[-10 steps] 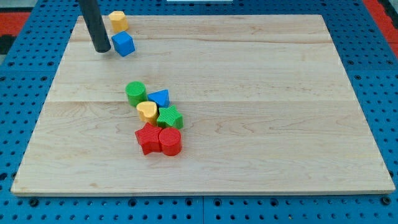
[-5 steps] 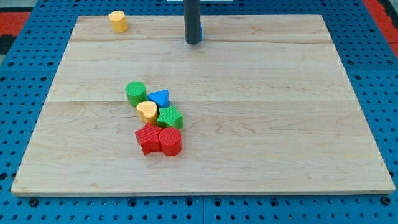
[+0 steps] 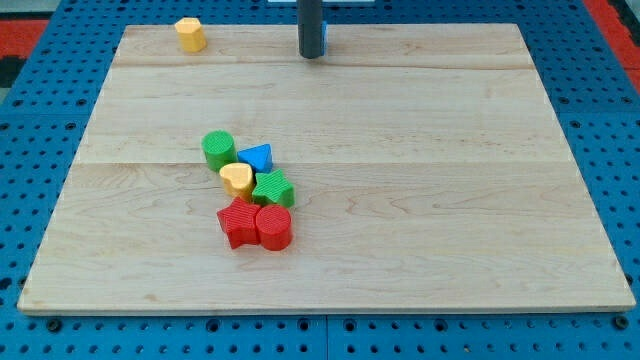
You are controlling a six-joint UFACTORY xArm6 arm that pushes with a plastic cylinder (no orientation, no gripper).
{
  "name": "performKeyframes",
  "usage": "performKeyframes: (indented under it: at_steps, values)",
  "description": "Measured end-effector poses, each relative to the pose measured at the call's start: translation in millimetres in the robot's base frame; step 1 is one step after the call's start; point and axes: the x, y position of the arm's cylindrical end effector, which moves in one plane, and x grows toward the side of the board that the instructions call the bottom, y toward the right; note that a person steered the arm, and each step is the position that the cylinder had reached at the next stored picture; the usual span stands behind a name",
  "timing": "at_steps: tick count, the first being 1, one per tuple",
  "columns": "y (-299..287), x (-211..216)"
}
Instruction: Push the blue cube to top center of the board
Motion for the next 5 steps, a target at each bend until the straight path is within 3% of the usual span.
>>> performKeyframes:
  at_steps: [2, 3, 5]
  values:
    - [-24.4, 55.3]
    - [-90.7, 65.3]
    - [-141.2, 190.8]
